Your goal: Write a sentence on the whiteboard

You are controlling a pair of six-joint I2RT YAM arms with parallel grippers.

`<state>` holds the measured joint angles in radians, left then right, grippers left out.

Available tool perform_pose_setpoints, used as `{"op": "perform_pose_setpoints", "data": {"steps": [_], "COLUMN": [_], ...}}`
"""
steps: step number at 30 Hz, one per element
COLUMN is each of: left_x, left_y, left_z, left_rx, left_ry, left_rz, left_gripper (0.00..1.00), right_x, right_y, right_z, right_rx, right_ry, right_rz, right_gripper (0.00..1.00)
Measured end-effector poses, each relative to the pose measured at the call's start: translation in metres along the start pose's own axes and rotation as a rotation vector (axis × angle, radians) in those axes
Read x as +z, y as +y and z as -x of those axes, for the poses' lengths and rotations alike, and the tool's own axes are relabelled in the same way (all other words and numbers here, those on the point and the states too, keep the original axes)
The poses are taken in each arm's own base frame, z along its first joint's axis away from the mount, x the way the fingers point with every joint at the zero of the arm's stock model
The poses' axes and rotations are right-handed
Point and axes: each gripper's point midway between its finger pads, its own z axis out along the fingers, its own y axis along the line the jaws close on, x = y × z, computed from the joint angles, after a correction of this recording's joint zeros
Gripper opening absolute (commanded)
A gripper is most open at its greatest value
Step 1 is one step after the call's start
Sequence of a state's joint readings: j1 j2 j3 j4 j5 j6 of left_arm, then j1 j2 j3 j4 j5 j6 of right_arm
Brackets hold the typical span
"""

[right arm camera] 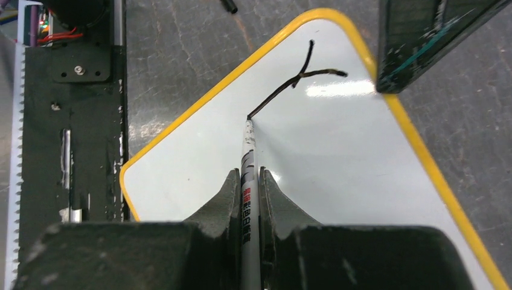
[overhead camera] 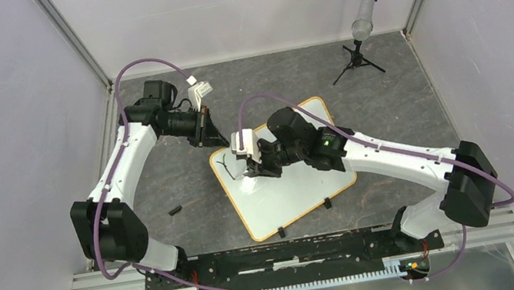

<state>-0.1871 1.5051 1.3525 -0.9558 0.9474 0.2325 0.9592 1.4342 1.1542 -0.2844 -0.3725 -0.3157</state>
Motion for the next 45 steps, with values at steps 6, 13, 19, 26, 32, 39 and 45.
{"op": "perform_pose_setpoints", "data": {"steps": [6, 13, 19, 26, 32, 39, 45], "left_x": [0.000, 0.000, 0.000, 0.000, 0.000, 0.000, 0.000], "left_y": [0.000, -0.001, -0.001, -0.001, -0.001, 0.000, 0.000], "left_z": [0.000, 0.000, 0.000, 0.000, 0.000, 0.000, 0.000], "left_rx": [0.000, -0.001, 0.000, 0.000, 0.000, 0.000, 0.000], "left_ry": [0.000, 0.000, 0.000, 0.000, 0.000, 0.001, 0.000], "left_rz": [0.000, -0.003, -0.004, -0.004, -0.004, -0.001, -0.001], "left_gripper": [0.02, 0.03, 0.03, 0.02, 0.02, 0.02, 0.02], "right_x": [-0.001, -0.006, -0.014, -0.014, -0.008, -0.003, -0.002], "right_y": [0.009, 0.005, -0.016, -0.020, -0.022, -0.020, -0.019], "right_z": [-0.009, 0.004, 0.029, 0.027, 0.021, 0.016, 0.014], "right_rx": [0.012, 0.007, 0.006, 0.009, 0.017, 0.018, 0.017], "right_ry": [0.009, -0.013, -0.079, -0.071, -0.050, -0.040, -0.039], "right_rz": [0.029, 0.023, -0.031, -0.049, -0.052, -0.041, -0.035], "right_gripper": [0.00, 0.00, 0.00, 0.00, 0.00, 0.00, 0.00]}}
